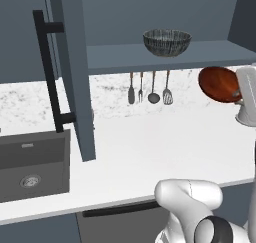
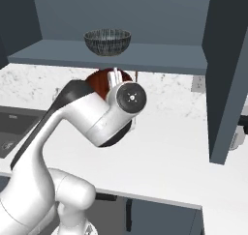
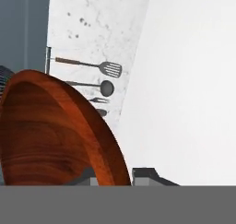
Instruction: Pick up the bowls on the counter and stack them on top of one another in the open cabinet. Place the smaller bowl on top of the larger bowl.
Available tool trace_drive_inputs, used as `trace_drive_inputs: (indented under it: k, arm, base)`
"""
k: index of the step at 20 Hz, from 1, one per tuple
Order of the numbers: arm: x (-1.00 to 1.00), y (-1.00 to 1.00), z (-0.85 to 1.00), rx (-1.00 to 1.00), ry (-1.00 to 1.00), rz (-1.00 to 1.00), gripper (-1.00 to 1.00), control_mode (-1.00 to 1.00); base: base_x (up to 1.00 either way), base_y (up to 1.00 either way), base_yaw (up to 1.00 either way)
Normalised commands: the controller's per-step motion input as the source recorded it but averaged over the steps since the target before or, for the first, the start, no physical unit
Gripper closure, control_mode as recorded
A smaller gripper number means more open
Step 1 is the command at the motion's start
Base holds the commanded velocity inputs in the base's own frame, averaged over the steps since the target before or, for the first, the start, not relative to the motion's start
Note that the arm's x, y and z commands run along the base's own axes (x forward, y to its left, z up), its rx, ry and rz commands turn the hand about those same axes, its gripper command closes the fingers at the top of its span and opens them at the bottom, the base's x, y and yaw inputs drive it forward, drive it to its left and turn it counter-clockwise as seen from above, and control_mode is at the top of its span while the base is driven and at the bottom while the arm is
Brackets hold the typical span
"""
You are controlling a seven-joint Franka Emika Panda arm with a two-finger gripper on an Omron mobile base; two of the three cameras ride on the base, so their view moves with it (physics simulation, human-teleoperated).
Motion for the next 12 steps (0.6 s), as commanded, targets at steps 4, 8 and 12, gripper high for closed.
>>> trace_drive_inputs:
  k: [4,8,12]
  arm:
    - [0.04,0.00,0.74,0.01,-0.11,0.00,1.00,-1.00]
    - [0.32,0.01,0.54,0.02,-0.08,0.05,1.00,-1.00]
    - [0.31,0.04,0.56,0.00,-0.19,0.04,1.00,-1.00]
  base:
    - [0.00,0.00,0.00]
    - [0.00,0.00,0.00]
    - [0.00,0.00,0.00]
